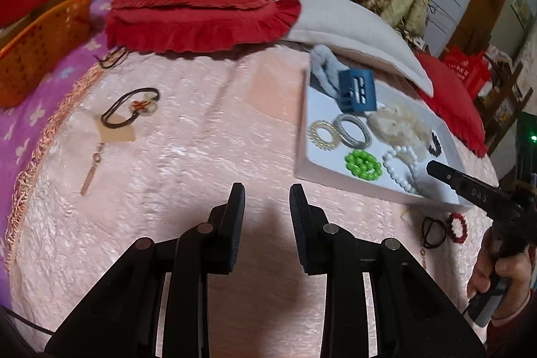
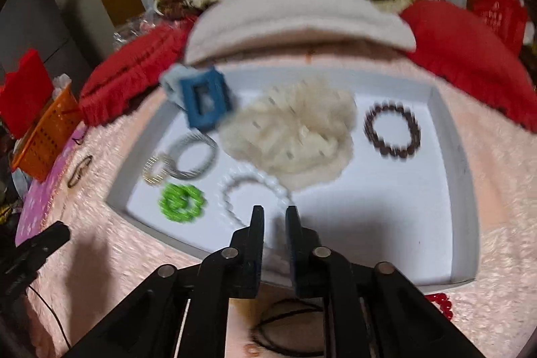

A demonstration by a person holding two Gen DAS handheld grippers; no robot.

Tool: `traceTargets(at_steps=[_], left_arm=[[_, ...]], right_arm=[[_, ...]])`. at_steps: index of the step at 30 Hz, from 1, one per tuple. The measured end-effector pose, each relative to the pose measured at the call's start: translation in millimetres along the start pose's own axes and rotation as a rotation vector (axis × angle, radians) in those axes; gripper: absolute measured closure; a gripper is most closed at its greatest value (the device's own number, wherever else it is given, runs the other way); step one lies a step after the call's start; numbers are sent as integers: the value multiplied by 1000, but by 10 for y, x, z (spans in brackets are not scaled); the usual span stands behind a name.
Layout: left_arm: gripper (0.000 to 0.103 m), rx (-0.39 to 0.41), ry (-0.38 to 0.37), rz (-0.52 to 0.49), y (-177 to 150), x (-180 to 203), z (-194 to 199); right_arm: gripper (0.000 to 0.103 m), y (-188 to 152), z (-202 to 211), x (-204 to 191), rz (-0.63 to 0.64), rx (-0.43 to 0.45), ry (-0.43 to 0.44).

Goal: Organize jewelry
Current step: 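Open both tools over the box and move them toward the black cords and red bracelet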

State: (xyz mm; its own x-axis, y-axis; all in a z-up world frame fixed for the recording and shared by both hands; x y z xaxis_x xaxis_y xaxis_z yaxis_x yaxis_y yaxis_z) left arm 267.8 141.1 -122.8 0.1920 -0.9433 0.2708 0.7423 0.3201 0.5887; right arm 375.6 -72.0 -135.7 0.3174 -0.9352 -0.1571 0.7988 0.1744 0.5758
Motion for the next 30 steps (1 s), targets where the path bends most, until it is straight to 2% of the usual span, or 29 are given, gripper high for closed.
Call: traceTargets(at_steps=[4, 6, 11, 18, 25, 28, 30], left_arm=[[77, 23, -26, 91, 96, -220, 94], [76, 33, -24, 118, 132, -310, 124], [76, 36, -29, 195, 183, -511, 130], [76, 40, -36, 225, 214, -563, 163], [76, 13, -7, 168, 140, -469, 78], [76, 17, 12, 122, 98, -386, 67], [76, 23, 28, 79, 68, -298, 68]], right_arm=[[90, -50, -106, -530, 89, -39, 15], [90, -83, -243, -794, 91, -74, 53], [90, -198, -523, -1116, 62, -162, 101], [90, -358, -458, -1126, 1, -194, 150], [90, -463, -363, -1145, -6, -170, 155], [90, -344, -83, -971, -39, -91, 166], [88, -300, 202, -717, -61, -37, 157]])
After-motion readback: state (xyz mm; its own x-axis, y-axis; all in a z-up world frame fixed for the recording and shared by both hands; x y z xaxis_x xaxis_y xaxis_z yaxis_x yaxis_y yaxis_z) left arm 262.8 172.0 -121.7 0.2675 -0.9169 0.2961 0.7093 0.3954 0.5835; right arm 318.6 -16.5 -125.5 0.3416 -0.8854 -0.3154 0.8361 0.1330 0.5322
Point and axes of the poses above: each gripper's, at about its wrist camera, not at the fingertips, and z roughly against the way its jaws point, x to its right, y to its top, the point moved 10 cm from there along -z, roughly the way its jaws point, and after that the axes turned 2 degrees about -y, right-handed, at the moved point
